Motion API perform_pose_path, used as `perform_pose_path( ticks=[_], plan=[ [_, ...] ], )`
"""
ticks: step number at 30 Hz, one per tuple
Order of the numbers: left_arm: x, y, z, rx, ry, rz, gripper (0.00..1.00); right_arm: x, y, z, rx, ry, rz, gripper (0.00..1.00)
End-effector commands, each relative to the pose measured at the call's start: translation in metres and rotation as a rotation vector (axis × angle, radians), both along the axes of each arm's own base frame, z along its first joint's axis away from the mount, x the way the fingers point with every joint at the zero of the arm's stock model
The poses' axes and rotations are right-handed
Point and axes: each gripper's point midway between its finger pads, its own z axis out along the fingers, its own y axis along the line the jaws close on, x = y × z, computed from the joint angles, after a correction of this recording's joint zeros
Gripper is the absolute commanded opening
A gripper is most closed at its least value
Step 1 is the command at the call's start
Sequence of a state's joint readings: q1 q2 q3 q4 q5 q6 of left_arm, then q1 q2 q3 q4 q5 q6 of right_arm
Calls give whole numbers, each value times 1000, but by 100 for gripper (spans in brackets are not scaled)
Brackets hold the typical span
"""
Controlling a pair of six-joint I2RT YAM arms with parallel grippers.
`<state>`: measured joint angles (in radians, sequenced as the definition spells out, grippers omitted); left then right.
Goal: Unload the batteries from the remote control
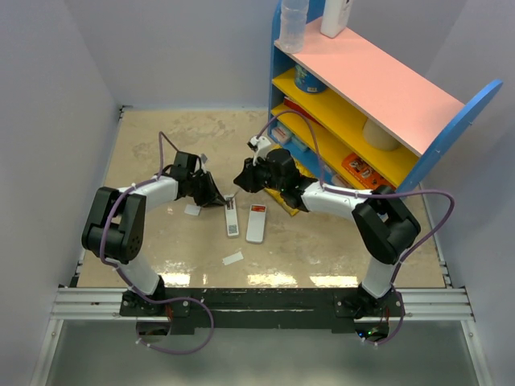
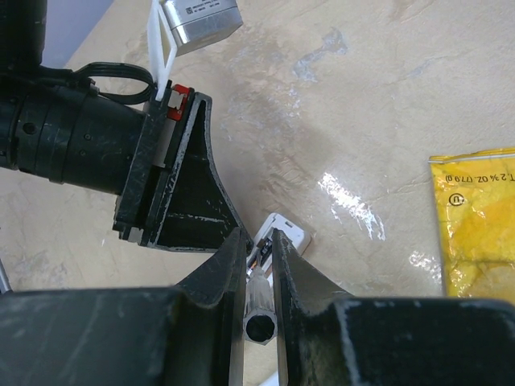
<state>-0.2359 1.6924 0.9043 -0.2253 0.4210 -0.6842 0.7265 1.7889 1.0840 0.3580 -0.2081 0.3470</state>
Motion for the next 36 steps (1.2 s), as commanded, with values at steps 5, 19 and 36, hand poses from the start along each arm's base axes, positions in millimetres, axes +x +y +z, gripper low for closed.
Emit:
perform_pose_path(
  ticks=[5, 19, 36],
  plan=[
    [3, -1, -1, -14, -17, -20, 18, 7, 10, 20, 22, -52, 5, 0],
    [7, 4, 7, 22, -47, -15, 18, 11, 4, 34, 18, -89, -26, 0],
    [6, 2, -2, 12, -34, -21, 18, 10, 1, 25, -6, -79, -33, 0]
  ],
)
